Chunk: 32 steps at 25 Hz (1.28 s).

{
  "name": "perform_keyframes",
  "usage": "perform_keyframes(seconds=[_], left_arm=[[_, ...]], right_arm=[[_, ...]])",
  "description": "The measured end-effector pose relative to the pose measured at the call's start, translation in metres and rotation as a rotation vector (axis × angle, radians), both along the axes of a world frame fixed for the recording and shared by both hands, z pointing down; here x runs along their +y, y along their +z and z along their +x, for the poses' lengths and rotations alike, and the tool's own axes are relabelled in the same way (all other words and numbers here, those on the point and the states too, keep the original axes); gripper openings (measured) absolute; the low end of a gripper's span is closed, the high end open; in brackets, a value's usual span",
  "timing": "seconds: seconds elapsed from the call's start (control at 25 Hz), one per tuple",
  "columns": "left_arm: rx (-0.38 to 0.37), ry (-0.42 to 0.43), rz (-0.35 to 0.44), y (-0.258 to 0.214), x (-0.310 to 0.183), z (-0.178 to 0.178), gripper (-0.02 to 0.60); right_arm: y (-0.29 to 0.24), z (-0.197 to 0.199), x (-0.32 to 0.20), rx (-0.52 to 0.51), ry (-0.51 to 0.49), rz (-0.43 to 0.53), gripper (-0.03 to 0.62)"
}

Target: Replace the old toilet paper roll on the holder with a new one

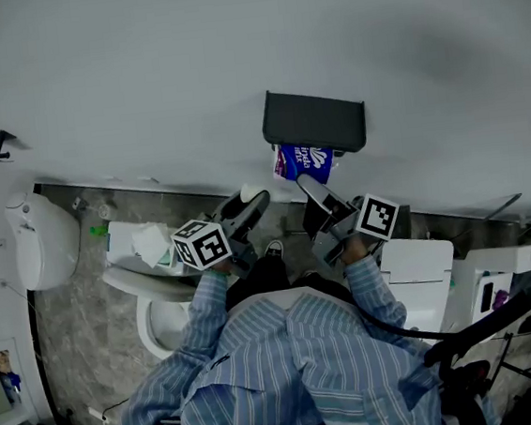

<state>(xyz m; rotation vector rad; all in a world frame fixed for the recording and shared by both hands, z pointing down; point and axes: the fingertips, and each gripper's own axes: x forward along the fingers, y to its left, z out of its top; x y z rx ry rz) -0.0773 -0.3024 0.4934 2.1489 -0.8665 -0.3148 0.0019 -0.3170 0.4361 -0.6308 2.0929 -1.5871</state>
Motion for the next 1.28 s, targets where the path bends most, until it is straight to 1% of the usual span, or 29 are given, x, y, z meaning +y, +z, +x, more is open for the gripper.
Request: perform_keyframes(seconds=[0.12,0.36,0.64,0.72,0.76,0.84,0.96,1.0,1.16,1.28], left_arm=[[0.000,-0.004,0.003,-0.002,0.006,0.006,0.190],[-0.008,-0.014,0.003,-0.003,0.027,0.018,0.190],[-0.031,-0.046,0.009,-0.007,0.062,0.033,0.190],[-0.036,-0.060,0.008,-0.007,0.075,0.038,0.190],[-0.039,-0.067,0.007,-0.007,0.081,0.040,0.190],[-0.048,-0.079,0.003,-0.004,0.092,0.046,0.190],[-0.066,-0.086,-0.002,-0.001,0.112,0.057,0.190],[-0.076,-0.085,-0.004,0.001,0.119,0.061,0.190],[-0.144,-0.081,0.001,0.004,0.143,0.071,0.190],[-0.203,-0.075,0.018,0.002,0.154,0.075,0.190]], right_arm=[[0.003,0.004,0.009,-0.007,-0.021,-0.018,0.405],[0.012,0.017,0.035,0.017,-0.048,-0.036,0.403],[0.008,0.028,0.071,0.103,-0.122,0.034,0.399],[0.007,0.033,0.084,0.130,-0.132,0.054,0.363],[0.008,0.036,0.090,0.144,-0.131,0.059,0.323],[0.015,0.044,0.102,0.183,-0.122,0.063,0.202],[0.027,0.053,0.120,0.250,-0.128,0.067,0.073],[0.030,0.055,0.126,0.268,-0.133,0.070,0.043],[0.043,0.059,0.146,0.339,-0.161,0.071,0.023],[0.048,0.061,0.156,0.347,-0.175,0.068,0.023]])
